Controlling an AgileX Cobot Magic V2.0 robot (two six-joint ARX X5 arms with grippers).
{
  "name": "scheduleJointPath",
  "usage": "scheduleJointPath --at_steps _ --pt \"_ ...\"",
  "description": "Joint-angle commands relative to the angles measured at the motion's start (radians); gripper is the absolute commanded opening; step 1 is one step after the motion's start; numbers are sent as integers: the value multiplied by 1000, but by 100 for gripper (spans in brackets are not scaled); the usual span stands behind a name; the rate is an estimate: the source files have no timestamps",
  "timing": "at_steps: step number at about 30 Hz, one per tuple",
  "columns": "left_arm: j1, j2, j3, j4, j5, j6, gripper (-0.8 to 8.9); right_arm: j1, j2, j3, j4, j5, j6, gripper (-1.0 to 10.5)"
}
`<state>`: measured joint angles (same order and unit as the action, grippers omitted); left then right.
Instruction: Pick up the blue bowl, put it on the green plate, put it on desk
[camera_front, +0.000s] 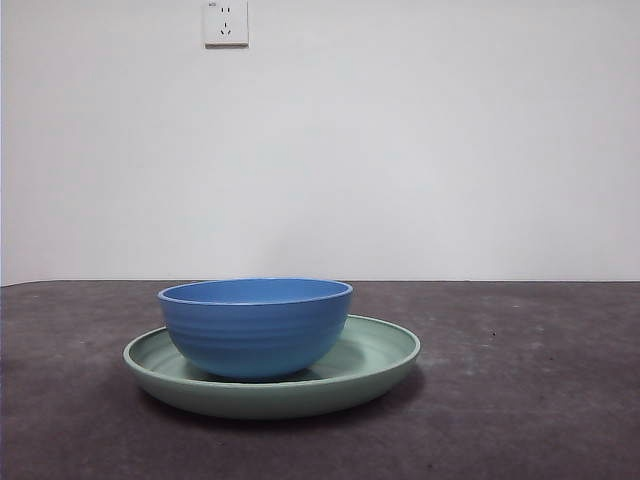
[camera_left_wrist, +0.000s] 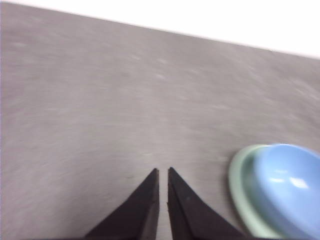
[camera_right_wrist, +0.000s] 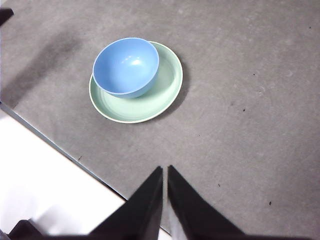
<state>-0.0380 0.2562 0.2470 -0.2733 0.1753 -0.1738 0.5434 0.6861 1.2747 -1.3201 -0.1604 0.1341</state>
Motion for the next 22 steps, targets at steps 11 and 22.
scheduleJointPath --at_steps 11,22 --pt "113 -227 -216 31 -163 4 27 8 4 16 10 2 -8 8" --pt "81 -232 -235 84 -206 8 27 8 4 16 10 2 -8 8"
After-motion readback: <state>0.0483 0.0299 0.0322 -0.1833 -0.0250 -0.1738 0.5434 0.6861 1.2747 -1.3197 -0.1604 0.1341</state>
